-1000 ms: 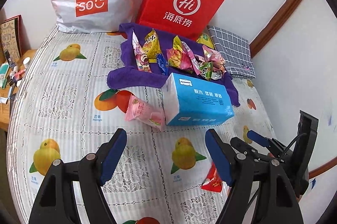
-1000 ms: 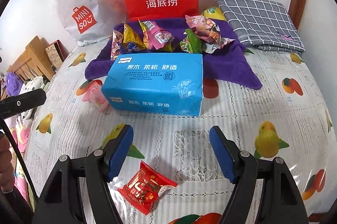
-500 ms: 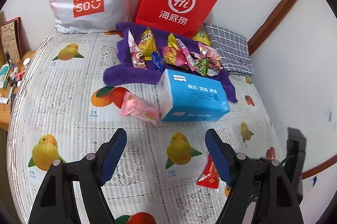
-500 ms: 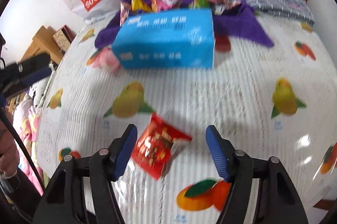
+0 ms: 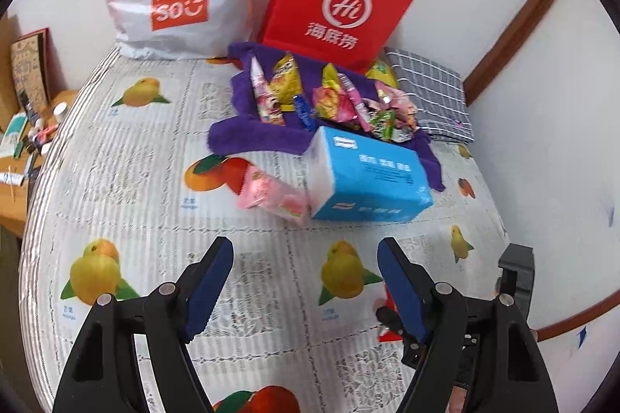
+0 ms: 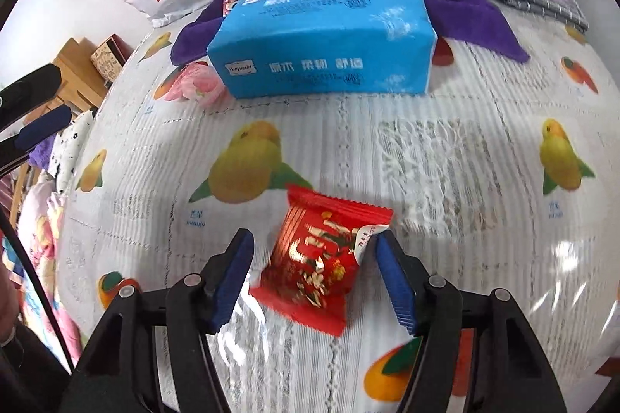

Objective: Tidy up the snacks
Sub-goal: 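Grasp the red wrapped packet with the right gripper while the left grasps the pink peach packet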

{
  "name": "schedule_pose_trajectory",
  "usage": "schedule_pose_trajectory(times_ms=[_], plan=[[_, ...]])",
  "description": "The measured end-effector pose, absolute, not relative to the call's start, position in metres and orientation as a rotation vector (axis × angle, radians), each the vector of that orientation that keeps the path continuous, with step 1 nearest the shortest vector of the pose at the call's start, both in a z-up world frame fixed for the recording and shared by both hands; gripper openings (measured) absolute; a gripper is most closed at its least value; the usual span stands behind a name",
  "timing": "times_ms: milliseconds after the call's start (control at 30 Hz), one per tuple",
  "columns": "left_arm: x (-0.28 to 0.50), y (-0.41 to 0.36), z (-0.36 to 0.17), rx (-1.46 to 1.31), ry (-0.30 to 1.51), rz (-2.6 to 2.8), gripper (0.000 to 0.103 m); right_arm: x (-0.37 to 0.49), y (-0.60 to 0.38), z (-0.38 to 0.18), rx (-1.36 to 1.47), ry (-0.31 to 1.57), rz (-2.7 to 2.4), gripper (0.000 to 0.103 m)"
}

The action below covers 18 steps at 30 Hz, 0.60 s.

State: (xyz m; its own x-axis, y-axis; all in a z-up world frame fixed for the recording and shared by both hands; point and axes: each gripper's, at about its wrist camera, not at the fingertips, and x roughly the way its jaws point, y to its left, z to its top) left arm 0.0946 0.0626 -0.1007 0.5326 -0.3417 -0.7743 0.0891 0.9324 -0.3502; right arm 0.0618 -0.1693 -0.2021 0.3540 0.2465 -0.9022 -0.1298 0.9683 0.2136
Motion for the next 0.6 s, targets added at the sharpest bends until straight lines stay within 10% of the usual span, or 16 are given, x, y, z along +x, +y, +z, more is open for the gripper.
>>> schedule_pose_trajectory(times_ms=[167, 600], plan=[[0.099, 0.068, -0.115, -0.277, 1.005, -0.226, 0.075, 0.061, -0.159, -0.204, -0.031, 1.122, 0.215, 0.043], [0.147, 0.045, -0.152, -0.208, 1.082, -0.173, 0.075, 0.098, -0.229, -0.208, 0.013, 1.055, 0.091, 0.042]])
